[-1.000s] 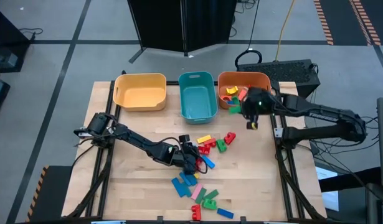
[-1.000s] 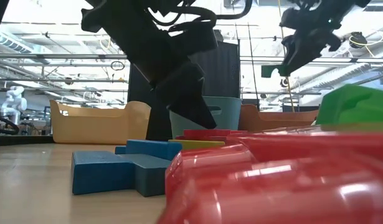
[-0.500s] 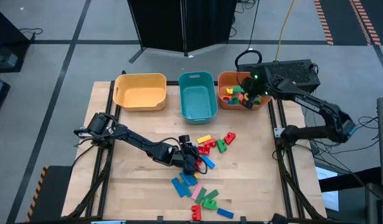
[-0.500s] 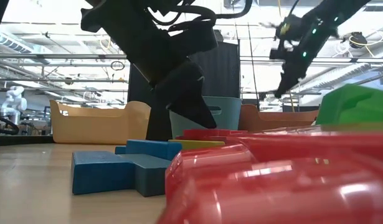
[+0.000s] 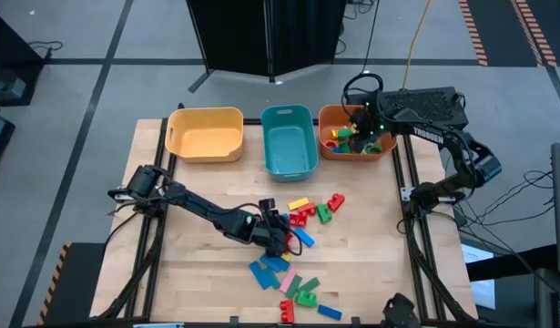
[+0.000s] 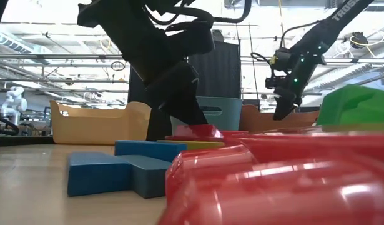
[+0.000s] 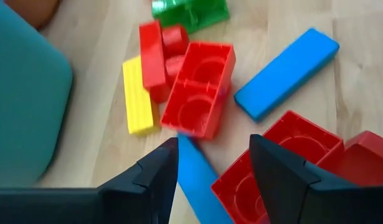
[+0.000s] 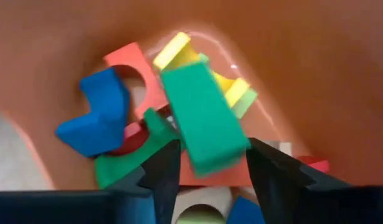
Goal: Sort blocks by size
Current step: Put the green arch block into the orange bin, then put the red arch block into the orange bin
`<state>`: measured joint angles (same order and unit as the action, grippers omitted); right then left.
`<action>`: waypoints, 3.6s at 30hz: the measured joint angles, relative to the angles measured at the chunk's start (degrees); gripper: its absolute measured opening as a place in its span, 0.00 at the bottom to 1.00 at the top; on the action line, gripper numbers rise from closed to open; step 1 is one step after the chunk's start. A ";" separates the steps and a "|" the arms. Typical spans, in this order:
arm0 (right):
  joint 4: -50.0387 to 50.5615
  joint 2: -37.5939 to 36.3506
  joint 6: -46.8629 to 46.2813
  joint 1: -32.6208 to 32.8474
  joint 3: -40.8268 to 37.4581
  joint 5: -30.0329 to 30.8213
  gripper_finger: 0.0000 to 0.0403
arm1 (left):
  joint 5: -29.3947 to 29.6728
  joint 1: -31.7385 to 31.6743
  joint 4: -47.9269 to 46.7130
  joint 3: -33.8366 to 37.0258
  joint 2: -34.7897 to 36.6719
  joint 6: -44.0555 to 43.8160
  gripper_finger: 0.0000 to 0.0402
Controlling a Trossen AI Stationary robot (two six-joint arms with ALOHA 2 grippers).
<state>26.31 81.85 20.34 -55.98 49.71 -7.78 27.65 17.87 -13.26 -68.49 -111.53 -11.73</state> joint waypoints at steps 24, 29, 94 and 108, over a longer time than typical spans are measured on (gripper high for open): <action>9.72 -19.69 -16.21 12.32 0.00 -0.13 0.44 | 2.99 5.19 -18.61 -1.14 9.62 -5.80 0.48; 13.90 -24.96 -20.49 21.48 -0.38 -0.13 0.41 | -0.71 7.47 -17.62 0.28 9.60 -6.48 0.48; -35.35 -17.91 -41.92 71.53 -17.27 14.06 0.39 | -23.62 0.17 26.30 19.15 3.48 11.09 0.48; -35.36 -17.91 -41.09 71.53 -17.28 15.51 0.39 | -24.27 -0.20 28.89 19.14 3.04 14.07 0.46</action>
<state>-9.04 63.94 -20.75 15.55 32.43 7.73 3.38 17.67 15.63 -49.34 -108.49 2.35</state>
